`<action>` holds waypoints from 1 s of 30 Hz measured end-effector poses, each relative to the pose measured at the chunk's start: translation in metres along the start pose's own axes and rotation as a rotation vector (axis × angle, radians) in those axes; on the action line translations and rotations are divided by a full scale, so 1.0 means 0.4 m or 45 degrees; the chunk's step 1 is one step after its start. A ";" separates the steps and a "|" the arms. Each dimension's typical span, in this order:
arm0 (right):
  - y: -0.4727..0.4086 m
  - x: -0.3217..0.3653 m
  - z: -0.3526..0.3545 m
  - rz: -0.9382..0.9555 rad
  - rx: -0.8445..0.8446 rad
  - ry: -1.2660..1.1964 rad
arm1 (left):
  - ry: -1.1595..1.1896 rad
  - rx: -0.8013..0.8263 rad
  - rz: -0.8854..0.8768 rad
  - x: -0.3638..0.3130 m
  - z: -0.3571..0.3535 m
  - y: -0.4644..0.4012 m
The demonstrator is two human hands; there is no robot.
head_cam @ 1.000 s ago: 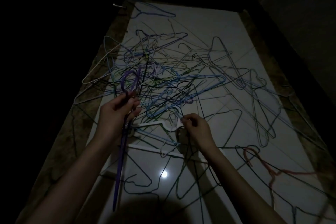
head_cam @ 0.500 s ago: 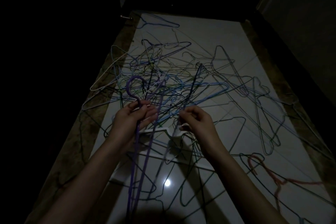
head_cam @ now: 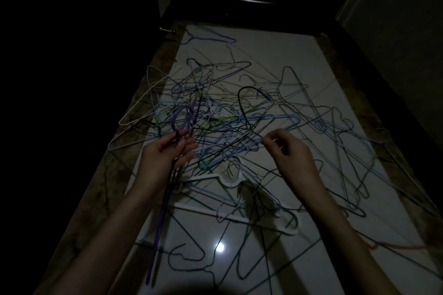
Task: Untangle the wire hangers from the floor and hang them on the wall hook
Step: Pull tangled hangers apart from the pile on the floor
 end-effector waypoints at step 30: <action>-0.031 0.038 -0.074 0.431 0.214 -0.171 | 0.070 0.619 0.364 -0.002 -0.129 0.070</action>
Point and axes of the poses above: each hand's wrist, its own y-axis away from the middle knuckle, its own z-axis out of the back of the hand, x = y × z, the point moved 5 cm from there along -y, towards the middle knuckle, and after that the axes turned 4 degrees about x, right-handed, at the moved point
